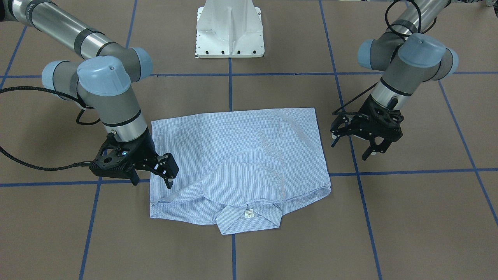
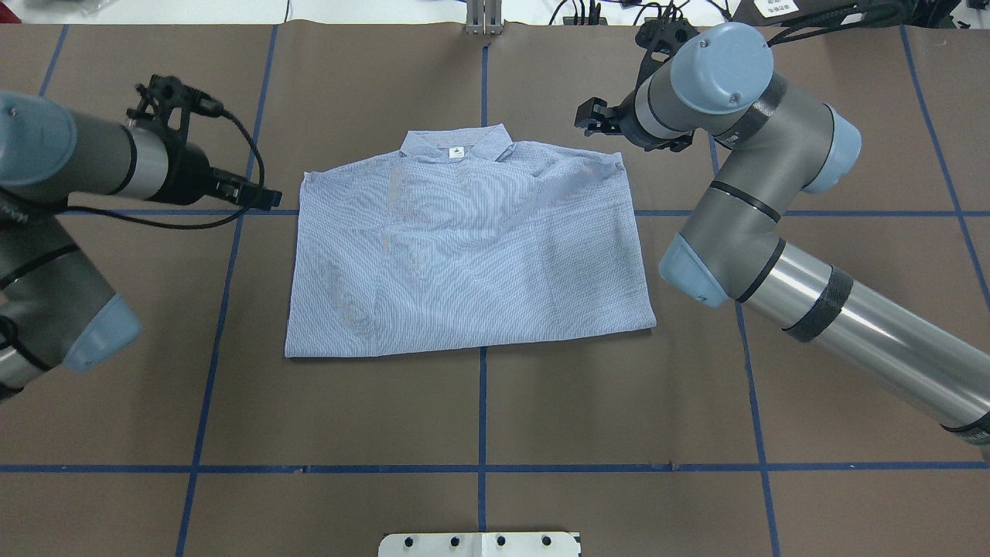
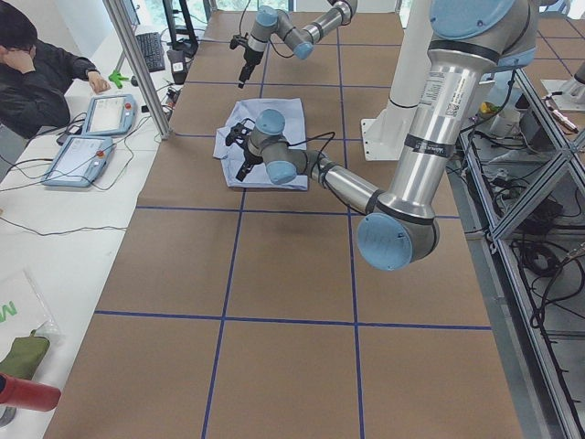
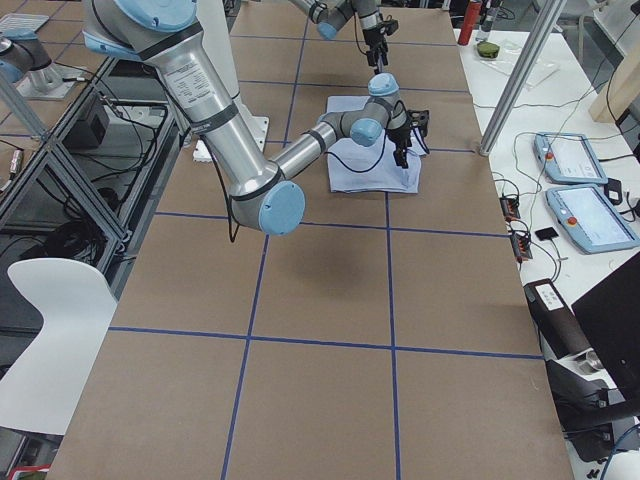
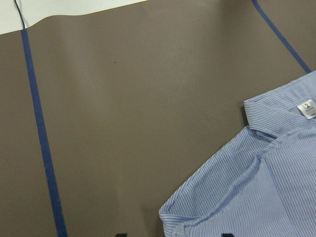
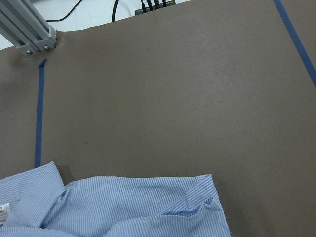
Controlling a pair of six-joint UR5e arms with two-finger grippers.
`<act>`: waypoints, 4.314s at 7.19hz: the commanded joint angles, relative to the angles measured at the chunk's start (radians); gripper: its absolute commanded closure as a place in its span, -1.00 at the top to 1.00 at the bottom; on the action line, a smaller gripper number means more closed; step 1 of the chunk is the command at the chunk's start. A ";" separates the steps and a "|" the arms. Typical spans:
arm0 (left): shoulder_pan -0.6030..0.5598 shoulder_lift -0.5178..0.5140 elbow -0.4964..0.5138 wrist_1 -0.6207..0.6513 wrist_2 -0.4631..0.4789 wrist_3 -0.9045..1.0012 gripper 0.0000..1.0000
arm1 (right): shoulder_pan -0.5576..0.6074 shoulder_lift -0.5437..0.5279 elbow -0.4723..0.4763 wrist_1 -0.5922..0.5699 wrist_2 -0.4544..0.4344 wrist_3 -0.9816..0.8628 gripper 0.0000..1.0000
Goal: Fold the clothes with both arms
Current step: 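Release the hem at the collar and draw both grippers back, then lower the left gripper to the folded shirt's near side edge and grasp it, then drag the shirt edge with the left gripper away from the robot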
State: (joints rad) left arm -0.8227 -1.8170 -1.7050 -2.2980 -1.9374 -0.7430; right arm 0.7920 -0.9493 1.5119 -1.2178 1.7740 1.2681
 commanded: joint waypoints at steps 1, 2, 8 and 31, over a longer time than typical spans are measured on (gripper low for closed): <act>0.083 0.170 -0.039 -0.231 0.023 -0.126 0.98 | 0.001 -0.006 -0.001 0.003 -0.001 -0.006 1.00; 0.161 0.173 -0.041 -0.262 0.091 -0.229 0.93 | 0.001 -0.011 0.001 0.003 -0.001 -0.006 1.00; 0.321 0.160 -0.039 -0.233 0.256 -0.443 0.49 | -0.001 -0.019 0.001 0.004 -0.036 -0.004 1.00; -0.090 -0.264 0.509 -0.233 0.236 0.045 -1.00 | -0.034 -0.020 0.030 0.006 -0.045 0.013 1.00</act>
State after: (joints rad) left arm -0.8704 -1.9539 -1.3506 -2.5274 -1.7029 -0.7170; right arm 0.7688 -0.9679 1.5232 -1.2106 1.7305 1.2767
